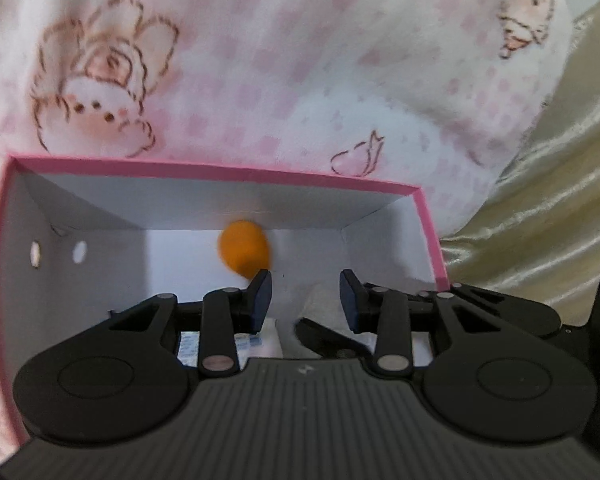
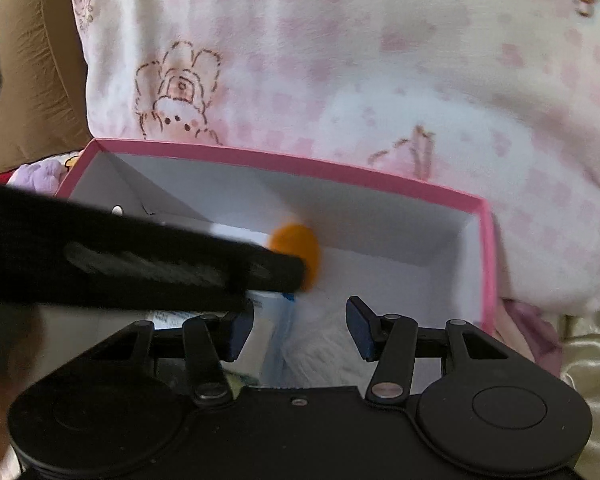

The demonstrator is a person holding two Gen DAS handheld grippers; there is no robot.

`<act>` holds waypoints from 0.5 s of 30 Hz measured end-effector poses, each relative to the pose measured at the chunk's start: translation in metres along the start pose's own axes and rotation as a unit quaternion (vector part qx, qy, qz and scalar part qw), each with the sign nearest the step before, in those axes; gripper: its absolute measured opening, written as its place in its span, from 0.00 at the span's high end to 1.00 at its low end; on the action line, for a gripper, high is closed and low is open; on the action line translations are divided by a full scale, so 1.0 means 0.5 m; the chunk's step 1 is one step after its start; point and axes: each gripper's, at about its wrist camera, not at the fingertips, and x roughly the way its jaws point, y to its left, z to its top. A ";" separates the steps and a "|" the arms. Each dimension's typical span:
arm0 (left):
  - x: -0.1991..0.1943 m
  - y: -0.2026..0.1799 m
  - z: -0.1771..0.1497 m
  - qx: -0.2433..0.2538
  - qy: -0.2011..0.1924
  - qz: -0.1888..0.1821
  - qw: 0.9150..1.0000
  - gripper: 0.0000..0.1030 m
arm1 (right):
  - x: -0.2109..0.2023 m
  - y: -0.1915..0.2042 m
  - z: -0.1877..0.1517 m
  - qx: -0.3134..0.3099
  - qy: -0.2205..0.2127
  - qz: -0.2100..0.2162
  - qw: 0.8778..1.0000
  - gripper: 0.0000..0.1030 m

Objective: Organize objects
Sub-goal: 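Withdraw the open left tool up out of the box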

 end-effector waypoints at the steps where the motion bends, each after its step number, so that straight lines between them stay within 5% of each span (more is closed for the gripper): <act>1: -0.013 -0.003 -0.002 0.005 -0.001 0.003 1.000 0.63 | -0.011 -0.007 -0.007 0.006 -0.003 0.007 1.000 0.45; 9: -0.124 -0.019 -0.023 0.039 -0.004 0.041 0.998 0.42 | -0.104 -0.008 -0.057 0.024 -0.040 0.032 0.998 0.43; 15: -0.181 -0.022 -0.045 0.054 0.004 0.081 0.995 0.38 | -0.152 0.030 -0.084 0.010 -0.054 0.042 0.998 0.38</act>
